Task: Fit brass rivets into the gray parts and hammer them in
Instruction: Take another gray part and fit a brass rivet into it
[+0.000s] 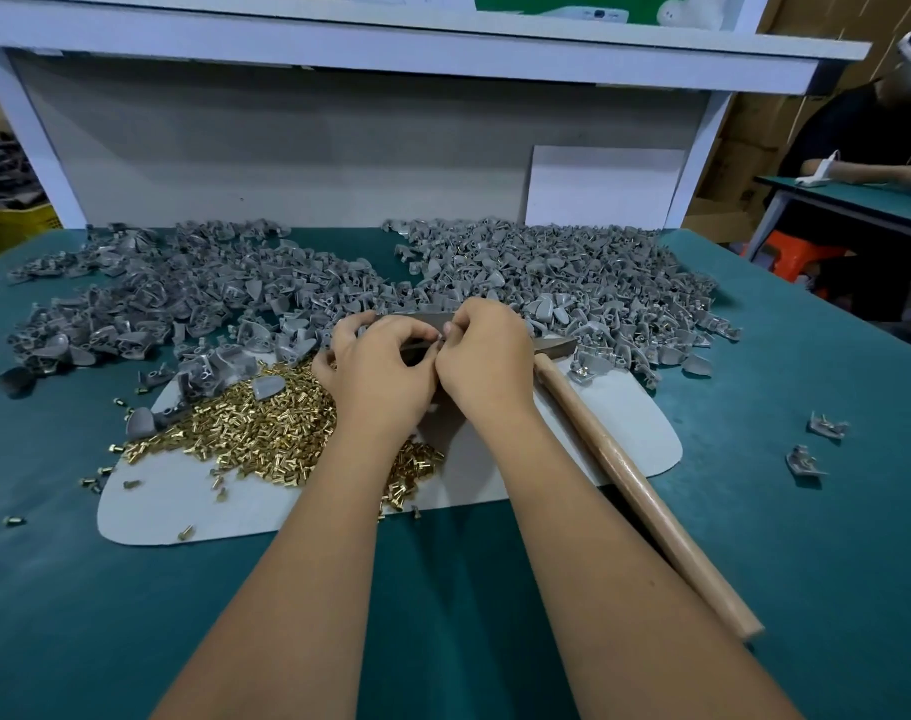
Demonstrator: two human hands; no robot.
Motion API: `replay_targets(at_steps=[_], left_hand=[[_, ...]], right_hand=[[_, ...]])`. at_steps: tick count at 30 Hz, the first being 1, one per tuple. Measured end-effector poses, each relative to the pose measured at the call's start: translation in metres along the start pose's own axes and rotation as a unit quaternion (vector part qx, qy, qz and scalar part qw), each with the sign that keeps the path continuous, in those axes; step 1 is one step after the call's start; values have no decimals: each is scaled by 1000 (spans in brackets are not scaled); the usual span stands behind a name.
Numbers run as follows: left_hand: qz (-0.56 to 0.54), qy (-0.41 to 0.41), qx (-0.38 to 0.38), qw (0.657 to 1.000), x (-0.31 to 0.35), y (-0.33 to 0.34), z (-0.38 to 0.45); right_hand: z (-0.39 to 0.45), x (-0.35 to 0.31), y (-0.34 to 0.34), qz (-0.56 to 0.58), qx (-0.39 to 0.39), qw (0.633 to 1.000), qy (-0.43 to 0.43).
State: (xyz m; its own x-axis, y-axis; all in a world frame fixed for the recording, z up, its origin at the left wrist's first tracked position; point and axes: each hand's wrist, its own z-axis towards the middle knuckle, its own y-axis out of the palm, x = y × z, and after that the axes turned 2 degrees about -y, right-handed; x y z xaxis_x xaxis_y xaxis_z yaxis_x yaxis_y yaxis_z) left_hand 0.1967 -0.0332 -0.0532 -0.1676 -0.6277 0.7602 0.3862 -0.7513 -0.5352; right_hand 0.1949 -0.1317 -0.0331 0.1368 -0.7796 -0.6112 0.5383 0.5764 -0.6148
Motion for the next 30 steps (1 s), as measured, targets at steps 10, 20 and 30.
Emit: replay_targets(at_steps=[10,20,30], left_hand=[[-1,-3,-12,1000,1,-2,-2],[-70,5,-34,997,5,-8,0],[-97,14,-44,994,5,-11,-2]], right_hand=[[-2,7,-1,52,-17,998,17],[-6,20,-16,283,-20,956,80],[-6,18,-16,302,-20,949,84]])
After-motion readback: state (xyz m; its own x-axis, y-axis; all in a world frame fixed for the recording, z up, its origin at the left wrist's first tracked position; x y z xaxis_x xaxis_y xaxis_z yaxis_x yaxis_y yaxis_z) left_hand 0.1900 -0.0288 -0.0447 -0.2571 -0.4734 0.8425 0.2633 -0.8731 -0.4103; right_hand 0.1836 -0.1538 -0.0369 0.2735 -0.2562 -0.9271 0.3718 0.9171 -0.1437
